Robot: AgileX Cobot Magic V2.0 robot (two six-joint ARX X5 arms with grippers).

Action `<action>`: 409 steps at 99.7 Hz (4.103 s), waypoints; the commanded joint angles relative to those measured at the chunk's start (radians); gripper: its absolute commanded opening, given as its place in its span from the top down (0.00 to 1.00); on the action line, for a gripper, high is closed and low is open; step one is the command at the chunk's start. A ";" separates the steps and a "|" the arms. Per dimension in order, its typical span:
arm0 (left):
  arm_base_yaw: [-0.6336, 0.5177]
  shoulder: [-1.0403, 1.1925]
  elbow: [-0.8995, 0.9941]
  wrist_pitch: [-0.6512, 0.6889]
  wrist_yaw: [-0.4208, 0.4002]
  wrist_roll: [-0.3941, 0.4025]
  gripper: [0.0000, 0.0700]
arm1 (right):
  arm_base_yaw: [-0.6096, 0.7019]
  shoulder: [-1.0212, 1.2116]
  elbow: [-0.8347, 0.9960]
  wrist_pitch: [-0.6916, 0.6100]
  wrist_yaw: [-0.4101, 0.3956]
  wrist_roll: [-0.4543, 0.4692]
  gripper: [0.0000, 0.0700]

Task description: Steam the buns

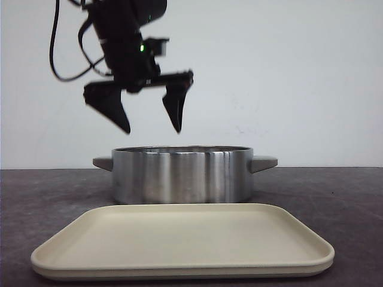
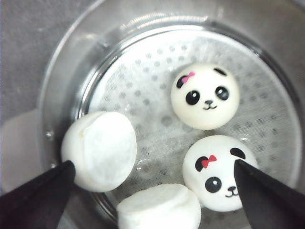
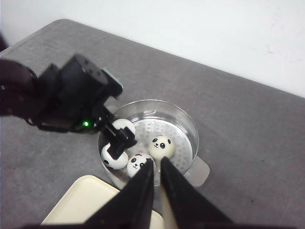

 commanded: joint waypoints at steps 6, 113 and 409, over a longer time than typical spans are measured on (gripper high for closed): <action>-0.014 -0.057 0.031 -0.019 0.000 0.001 0.90 | 0.009 0.010 0.002 0.010 0.040 -0.015 0.98; -0.030 -1.254 -0.744 0.061 -0.031 -0.170 0.99 | 0.009 -0.377 -0.875 0.703 0.045 -0.039 0.98; -0.027 -1.287 -0.744 0.032 -0.041 -0.168 0.99 | -0.559 -1.110 -1.680 0.871 -0.002 -0.145 0.98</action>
